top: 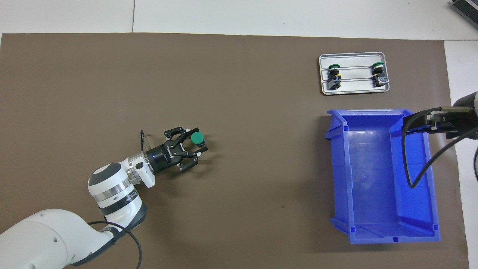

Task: Place and press button with both arms
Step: 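Open the left gripper and draw it back from the button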

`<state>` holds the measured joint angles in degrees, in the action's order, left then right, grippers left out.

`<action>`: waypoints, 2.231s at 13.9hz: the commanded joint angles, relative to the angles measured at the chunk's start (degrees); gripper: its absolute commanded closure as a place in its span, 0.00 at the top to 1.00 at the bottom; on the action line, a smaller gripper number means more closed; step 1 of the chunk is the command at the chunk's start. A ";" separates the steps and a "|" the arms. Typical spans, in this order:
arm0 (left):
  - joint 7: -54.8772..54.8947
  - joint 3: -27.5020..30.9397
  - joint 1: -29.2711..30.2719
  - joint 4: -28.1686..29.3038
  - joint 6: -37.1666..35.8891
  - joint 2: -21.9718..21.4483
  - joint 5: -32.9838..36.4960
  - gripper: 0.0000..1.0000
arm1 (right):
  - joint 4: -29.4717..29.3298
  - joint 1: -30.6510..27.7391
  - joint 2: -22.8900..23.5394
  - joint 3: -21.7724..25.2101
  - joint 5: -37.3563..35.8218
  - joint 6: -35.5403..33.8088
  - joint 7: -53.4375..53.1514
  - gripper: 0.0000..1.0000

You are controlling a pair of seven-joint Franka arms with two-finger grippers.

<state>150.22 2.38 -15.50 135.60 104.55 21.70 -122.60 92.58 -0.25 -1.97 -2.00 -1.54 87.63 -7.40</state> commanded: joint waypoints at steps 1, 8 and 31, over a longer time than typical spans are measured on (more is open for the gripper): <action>1.04 0.52 -0.58 1.51 -0.14 -0.61 0.52 0.90 | 1.46 -0.45 -1.20 -0.37 0.75 0.88 -0.24 1.00; 0.78 0.60 -0.41 1.60 0.48 -0.61 0.61 0.99 | 1.46 -0.45 -1.20 -0.46 0.75 0.88 -0.33 1.00; -69.58 0.78 21.92 -31.35 -3.13 -3.59 31.27 0.92 | 1.46 -0.19 -1.28 -0.11 0.75 0.62 -0.33 1.00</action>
<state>86.96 3.61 5.74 106.07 100.50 19.26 -95.29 92.59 -0.19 -1.97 -1.90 -1.54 87.63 -7.40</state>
